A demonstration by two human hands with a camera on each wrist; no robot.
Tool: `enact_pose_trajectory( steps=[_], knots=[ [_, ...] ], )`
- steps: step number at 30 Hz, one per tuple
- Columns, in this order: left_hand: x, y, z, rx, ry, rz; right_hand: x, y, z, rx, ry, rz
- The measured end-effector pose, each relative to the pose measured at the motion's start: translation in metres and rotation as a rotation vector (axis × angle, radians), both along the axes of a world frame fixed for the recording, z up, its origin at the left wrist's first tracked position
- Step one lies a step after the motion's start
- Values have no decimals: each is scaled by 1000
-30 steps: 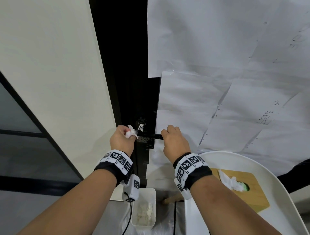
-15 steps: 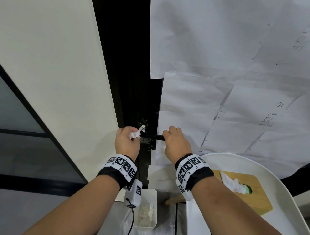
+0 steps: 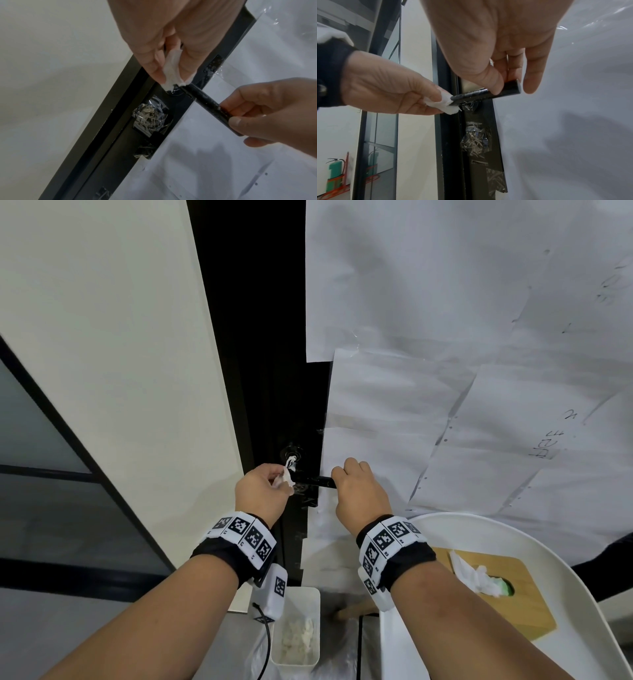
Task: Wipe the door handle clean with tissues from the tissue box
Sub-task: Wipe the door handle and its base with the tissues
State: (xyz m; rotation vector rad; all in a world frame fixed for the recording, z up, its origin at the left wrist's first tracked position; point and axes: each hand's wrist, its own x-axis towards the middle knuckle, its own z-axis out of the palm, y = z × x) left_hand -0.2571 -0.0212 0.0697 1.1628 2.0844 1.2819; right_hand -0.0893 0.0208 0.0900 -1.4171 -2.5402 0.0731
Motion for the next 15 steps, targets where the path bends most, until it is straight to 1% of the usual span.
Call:
enact_pose_trajectory(
  steps=[3, 6, 8, 10, 11, 13, 15],
  knots=[
    [-2, -1, 3, -3, 24, 44, -1, 1, 0, -4, -3, 1],
    [-4, 2, 10, 79, 49, 121, -1, 1, 0, -9, -3, -1],
    [-4, 5, 13, 101, 33, 144, -1, 0, 0, -11, -3, -3],
    [-1, 9, 16, 76, 0, 103, -1, 0, 1, -10, 1, -4],
    [2, 10, 16, 48, 21, 65, 0, 0, 1, -10, 2, -3],
    [5, 10, 17, -11, 115, 8, 0, -1, 1, -9, 1, 0],
    [3, 9, 15, -26, 143, -4, 0, 0, 1, -9, 0, -1]
  ],
)
